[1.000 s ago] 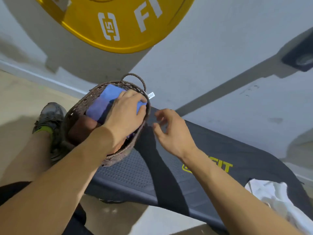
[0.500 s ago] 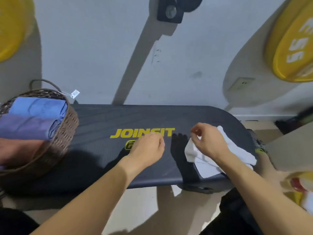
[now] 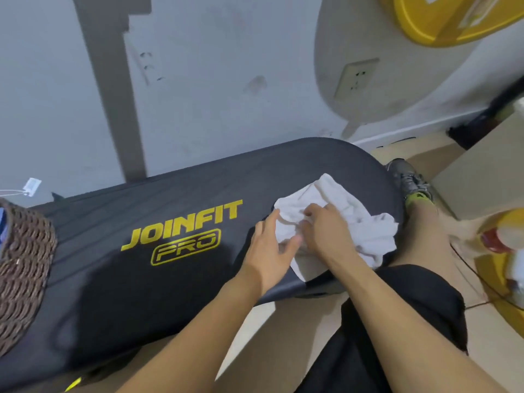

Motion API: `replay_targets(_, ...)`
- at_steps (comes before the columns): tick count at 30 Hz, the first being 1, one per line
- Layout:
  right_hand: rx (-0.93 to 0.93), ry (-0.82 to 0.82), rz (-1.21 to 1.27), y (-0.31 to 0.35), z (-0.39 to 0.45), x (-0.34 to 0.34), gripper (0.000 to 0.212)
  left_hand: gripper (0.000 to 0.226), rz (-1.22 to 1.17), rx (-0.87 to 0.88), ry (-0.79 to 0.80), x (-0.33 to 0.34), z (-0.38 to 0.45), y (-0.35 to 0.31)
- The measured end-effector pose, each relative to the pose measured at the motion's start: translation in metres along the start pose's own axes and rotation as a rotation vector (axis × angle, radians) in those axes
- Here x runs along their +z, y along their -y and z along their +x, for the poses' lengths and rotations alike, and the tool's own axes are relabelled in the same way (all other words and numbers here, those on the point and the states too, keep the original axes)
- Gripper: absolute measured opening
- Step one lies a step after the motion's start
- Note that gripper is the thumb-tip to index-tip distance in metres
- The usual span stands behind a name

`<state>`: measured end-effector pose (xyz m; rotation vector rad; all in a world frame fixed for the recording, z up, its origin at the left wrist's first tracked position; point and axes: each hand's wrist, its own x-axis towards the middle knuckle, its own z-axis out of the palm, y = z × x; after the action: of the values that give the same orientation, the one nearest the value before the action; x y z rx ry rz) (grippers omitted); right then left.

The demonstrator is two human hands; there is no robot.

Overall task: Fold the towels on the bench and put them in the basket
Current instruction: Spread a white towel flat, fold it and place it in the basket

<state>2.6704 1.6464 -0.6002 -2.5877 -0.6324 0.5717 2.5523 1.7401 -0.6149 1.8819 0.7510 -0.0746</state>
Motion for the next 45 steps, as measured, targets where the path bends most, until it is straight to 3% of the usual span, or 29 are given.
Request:
replay_targets(3, 0.028, -0.009, 0.39, -0.002, 0.004, -0.009, 0.013, 0.067, -0.173, -0.007, -0.044, 0.004, 0.0, -0.002)
replay_targets(7, 0.024, 0.304, 0.93, 0.018, -0.014, -0.006, 0.021, 0.063, -0.412, 0.091, -0.148, 0.004, -0.009, -0.006)
replay_targets(13, 0.003, 0.62, 1.282, 0.053, -0.04, 0.013, 0.027, 0.022, -0.558, 0.078, -0.407, -0.037, -0.031, 0.018)
replay_targets(15, -0.073, 0.593, 1.15, 0.059, -0.048, 0.019, 0.027, 0.016, -0.545, 0.046, -0.478, -0.05, -0.041, 0.028)
replay_targets(20, -0.396, 0.197, 0.457, 0.051, -0.055, 0.013, 0.027, 0.013, -0.563, -0.033, -0.683, -0.081, -0.07, 0.058)
replay_targets(24, -0.432, 0.345, -0.004, 0.023, -0.051, 0.009, 0.055, 0.014, -0.589, -0.042, -0.766, -0.102, -0.088, 0.079)
replay_targets(29, -0.441, 0.305, -0.089, 0.024, -0.05, 0.021, 0.049, 0.009, -0.766, -0.233, -0.76, -0.092, -0.094, 0.103)
replay_targets(33, -0.421, 0.256, -0.063, 0.032, -0.05, 0.016, 0.033, 0.022, -0.868, -0.337, -0.727, -0.089, -0.094, 0.104)
replay_targets(36, -0.381, 0.317, 0.044, 0.034, -0.054, 0.005, 0.017, 0.045, -0.513, -0.315, -0.917, -0.097, -0.101, 0.091)
replay_targets(38, -0.363, 0.405, 0.118, 0.04, -0.057, -0.005, 0.019, 0.052, -0.268, -0.075, -1.034, -0.1, -0.111, 0.073)
replay_targets(40, -0.365, 0.463, 0.21, 0.05, -0.059, -0.015, 0.023, 0.056, -0.118, 0.211, -0.889, -0.1, -0.12, 0.057)
replay_targets(42, -0.375, 0.511, 0.323, 0.065, -0.062, -0.026, 0.024, 0.066, -0.047, 0.372, -0.64, -0.097, -0.128, 0.045)
replay_targets(45, -0.438, 0.56, 0.415, 0.091, -0.069, -0.041, 0.033, 0.07, -0.14, 0.288, -0.276, -0.106, -0.13, 0.021)
